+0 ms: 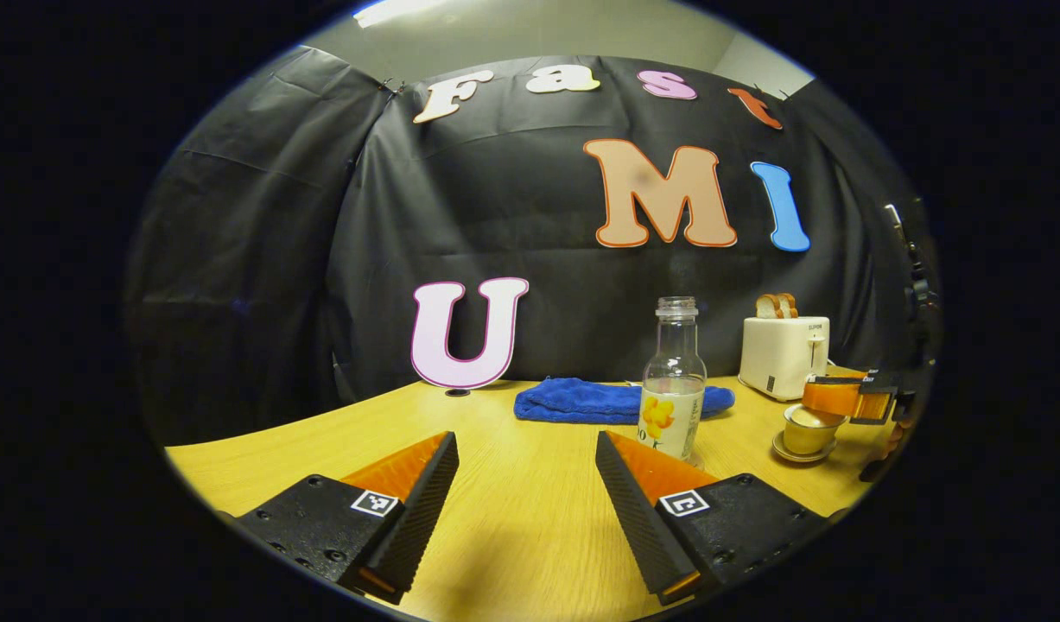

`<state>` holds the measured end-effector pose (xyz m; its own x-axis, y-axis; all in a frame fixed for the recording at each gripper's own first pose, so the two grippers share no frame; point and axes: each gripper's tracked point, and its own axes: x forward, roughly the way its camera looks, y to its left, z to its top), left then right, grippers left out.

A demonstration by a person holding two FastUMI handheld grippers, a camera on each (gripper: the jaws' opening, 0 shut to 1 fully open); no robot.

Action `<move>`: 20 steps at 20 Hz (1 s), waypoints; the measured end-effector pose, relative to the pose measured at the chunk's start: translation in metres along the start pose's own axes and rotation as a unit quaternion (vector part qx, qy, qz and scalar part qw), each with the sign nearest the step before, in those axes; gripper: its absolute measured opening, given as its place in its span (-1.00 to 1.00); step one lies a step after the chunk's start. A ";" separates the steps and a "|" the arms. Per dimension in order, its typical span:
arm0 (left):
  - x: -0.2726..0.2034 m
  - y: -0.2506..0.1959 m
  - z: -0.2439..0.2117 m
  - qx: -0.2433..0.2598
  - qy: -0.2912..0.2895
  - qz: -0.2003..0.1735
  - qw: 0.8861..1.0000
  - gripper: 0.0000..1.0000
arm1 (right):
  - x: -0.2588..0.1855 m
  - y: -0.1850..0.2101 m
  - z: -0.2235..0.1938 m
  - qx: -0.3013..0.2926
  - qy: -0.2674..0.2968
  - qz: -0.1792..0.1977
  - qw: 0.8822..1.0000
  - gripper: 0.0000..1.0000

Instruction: Open the teacup lid with one hand, grasp the water bottle and pour water into the teacup with the other hand; after pouring, place the water bottle on the coaster and then close the teacup lid.

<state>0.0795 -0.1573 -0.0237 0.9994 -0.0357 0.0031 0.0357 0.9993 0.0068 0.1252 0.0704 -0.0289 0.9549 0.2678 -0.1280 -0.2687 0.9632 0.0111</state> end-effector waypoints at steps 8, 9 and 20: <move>0.000 0.000 0.000 0.000 0.000 -0.001 1.000 0.87 | -0.003 -0.005 -0.002 0.004 0.003 -0.016 1.000 0.20; 0.000 0.000 0.000 0.000 -0.001 -0.001 1.000 0.87 | -0.006 -0.007 -0.001 0.006 -0.001 -0.019 1.000 0.41; -0.001 0.000 -0.001 0.000 -0.001 0.000 1.000 0.87 | -0.063 -0.044 0.015 0.005 -0.066 -0.103 0.993 0.76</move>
<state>0.0788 -0.1570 -0.0243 0.9993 -0.0365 0.0043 0.0364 0.9993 0.0074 0.0784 0.0114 -0.0065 0.9978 0.0662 0.0018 -0.0662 0.9978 0.0072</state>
